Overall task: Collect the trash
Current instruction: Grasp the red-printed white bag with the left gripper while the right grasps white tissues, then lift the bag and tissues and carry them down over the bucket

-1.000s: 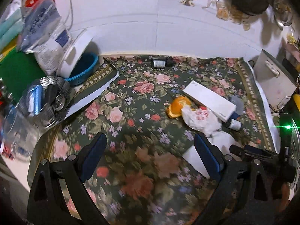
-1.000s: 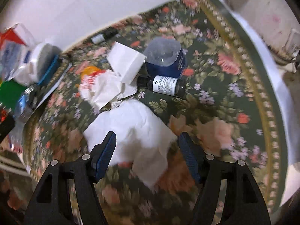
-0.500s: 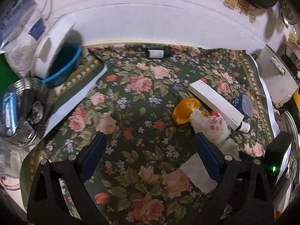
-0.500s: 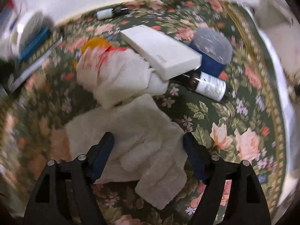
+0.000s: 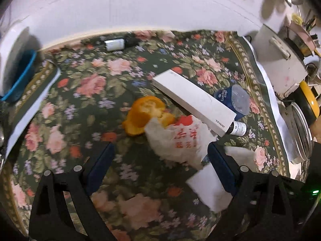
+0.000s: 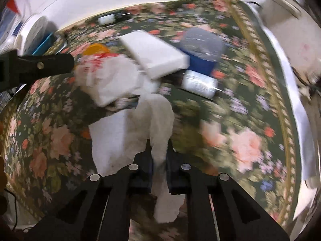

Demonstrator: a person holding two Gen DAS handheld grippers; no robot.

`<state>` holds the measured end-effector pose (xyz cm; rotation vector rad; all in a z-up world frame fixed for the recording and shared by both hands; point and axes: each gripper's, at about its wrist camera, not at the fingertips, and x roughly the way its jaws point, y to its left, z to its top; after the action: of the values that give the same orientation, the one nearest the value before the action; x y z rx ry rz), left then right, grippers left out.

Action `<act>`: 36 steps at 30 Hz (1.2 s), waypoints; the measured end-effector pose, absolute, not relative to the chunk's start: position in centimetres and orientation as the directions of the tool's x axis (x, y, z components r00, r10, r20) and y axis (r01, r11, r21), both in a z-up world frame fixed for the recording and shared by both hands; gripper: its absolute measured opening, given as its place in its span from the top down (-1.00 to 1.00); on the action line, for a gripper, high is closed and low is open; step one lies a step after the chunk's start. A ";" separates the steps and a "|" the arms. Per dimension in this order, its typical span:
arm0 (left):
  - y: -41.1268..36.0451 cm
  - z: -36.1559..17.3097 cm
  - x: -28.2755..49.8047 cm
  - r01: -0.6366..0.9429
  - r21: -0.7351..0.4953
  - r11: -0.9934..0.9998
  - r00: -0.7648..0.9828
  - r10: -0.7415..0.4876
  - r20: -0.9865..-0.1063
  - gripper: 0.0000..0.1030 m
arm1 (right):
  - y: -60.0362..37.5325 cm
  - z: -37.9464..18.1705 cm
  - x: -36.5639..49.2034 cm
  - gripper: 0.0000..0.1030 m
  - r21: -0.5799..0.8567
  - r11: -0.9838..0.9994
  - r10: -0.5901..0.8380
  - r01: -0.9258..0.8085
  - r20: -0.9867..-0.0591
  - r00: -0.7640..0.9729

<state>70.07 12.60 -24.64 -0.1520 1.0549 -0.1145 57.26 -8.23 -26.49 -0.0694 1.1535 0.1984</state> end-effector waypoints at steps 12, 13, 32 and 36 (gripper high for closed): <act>10.2 -25.9 70.1 0.017 -0.251 0.968 0.485 -0.228 -0.844 0.27 | -17.0 -23.8 56.0 0.81 0.062 0.998 0.069 -0.030 -0.892 0.447; 10.1 -25.6 69.8 0.012 -0.238 0.971 0.495 -0.213 -0.843 0.31 | -17.3 -23.6 55.9 0.81 0.067 0.997 0.074 -0.032 -0.888 0.454; 7.7 -13.8 53.5 -0.199 -0.131 0.971 0.716 0.053 -0.696 0.35 | -19.3 -12.1 49.7 0.82 0.161 0.920 0.364 -0.357 -0.686 0.630; 7.9 -12.3 49.6 -0.200 -0.132 0.971 0.731 0.058 -0.680 0.35 | -18.9 -10.8 47.4 0.82 0.184 0.904 0.406 -0.387 -0.657 0.636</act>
<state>49.60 7.92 -12.35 -0.2022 0.7386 0.1433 47.37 -18.94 -10.80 0.0267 0.7568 0.4527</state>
